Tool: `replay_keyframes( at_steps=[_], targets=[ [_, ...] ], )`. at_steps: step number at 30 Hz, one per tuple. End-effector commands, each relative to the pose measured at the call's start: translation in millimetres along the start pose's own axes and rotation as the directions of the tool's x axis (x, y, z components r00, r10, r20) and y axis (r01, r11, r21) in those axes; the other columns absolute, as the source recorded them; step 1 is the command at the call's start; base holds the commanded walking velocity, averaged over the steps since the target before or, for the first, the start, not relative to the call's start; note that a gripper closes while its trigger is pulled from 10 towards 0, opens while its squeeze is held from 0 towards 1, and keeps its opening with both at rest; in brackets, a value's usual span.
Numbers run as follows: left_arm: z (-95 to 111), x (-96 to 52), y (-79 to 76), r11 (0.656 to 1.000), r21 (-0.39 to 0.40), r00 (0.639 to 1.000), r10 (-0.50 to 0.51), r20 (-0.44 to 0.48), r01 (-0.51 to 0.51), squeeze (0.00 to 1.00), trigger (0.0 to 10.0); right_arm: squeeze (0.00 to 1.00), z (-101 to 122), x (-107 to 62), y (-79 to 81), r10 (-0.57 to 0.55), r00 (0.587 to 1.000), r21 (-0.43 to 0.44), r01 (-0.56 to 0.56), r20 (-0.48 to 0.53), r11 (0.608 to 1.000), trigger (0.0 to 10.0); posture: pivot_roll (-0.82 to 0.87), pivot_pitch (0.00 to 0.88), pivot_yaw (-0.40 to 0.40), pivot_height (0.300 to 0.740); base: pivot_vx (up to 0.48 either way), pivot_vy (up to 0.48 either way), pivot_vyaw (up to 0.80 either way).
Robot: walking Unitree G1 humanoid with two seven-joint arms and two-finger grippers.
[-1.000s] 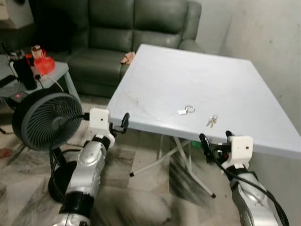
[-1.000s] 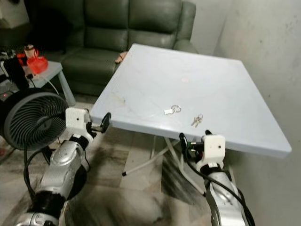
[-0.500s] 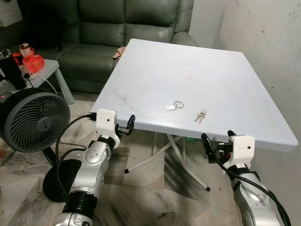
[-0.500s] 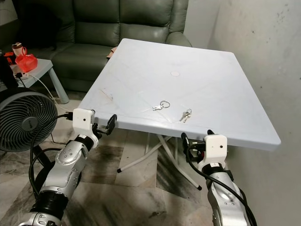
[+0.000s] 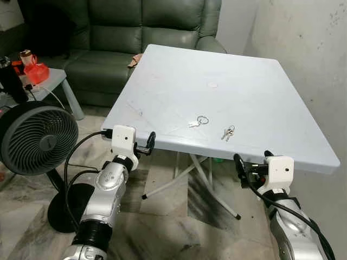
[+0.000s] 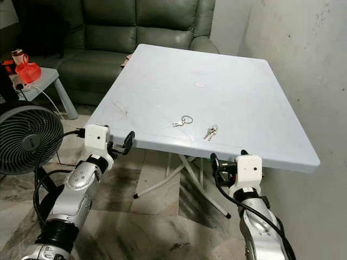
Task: Hang keys on a hook
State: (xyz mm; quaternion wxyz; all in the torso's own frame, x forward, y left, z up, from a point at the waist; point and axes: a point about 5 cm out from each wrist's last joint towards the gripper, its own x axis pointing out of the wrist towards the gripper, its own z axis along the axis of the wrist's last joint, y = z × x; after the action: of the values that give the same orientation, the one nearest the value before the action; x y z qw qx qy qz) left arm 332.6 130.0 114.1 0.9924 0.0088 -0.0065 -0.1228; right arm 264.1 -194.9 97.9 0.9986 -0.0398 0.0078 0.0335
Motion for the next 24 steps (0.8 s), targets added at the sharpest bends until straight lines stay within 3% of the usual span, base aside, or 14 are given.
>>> replay_keyframes(
  at_steps=[1, 24],
  targets=[
    [5.2, 3.6, -0.7, 1.000, 0.015, 1.000, -0.018, 0.012, 0.018, 0.00, 10.0, 0.00, 0.3, 1.2, -1.8, -0.010, 1.000, -0.007, 0.010, -0.010, 1.000, 10.0, -0.03, 0.000, -0.038, 0.740, 0.000, 0.000, 0.00],
    [4.5, 4.3, -3.5, 0.999, 0.012, 0.999, -0.035, 0.013, 0.035, 0.00, 10.0, 0.00, 0.7, 4.4, 0.4, -0.009, 1.000, -0.027, 0.008, -0.016, 1.000, 10.0, -0.03, 0.000, -0.045, 0.740, 0.000, 0.000, 0.00]
  ],
)
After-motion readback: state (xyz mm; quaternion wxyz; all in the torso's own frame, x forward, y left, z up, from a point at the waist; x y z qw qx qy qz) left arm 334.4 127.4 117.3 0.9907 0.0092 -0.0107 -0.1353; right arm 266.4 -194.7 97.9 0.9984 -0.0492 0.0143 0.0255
